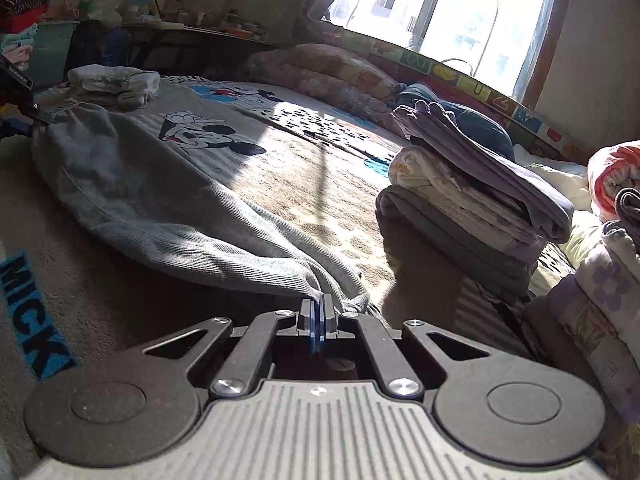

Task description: Fold clothes

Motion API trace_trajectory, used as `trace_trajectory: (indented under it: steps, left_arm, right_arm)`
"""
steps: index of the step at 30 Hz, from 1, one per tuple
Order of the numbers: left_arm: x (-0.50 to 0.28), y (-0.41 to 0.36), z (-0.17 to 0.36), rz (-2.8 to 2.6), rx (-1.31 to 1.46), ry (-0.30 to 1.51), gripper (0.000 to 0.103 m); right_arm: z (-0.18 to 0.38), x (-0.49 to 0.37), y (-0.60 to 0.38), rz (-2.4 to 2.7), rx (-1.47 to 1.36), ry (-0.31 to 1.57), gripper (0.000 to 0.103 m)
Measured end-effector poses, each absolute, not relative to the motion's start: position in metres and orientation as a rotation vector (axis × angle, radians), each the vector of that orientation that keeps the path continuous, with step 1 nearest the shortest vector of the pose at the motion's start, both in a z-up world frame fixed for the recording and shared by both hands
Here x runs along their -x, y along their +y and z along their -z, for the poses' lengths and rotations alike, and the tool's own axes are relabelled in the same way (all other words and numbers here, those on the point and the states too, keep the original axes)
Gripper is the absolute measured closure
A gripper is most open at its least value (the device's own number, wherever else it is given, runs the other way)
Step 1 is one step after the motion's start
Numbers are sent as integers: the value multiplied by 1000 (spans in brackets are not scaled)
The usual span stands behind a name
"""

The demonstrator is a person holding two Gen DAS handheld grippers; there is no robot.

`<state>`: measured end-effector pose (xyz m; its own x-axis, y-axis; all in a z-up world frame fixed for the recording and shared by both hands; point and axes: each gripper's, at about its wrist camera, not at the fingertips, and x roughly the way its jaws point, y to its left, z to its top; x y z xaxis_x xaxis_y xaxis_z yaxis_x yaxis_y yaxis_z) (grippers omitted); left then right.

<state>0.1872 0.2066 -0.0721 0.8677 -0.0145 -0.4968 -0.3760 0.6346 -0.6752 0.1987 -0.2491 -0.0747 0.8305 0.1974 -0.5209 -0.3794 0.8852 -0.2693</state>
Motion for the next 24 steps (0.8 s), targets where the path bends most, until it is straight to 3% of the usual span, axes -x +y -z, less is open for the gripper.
trace_trajectory:
  steps: [14, 24]
  left_arm:
    - [-238, 226, 53, -136, 929, 375, 89]
    - [-302, 236, 65, -136, 1006, 387, 90]
  right_arm:
    - [20, -271, -256, -319, 398, 491, 100]
    - [30, -347, -254, -328, 369, 608, 99]
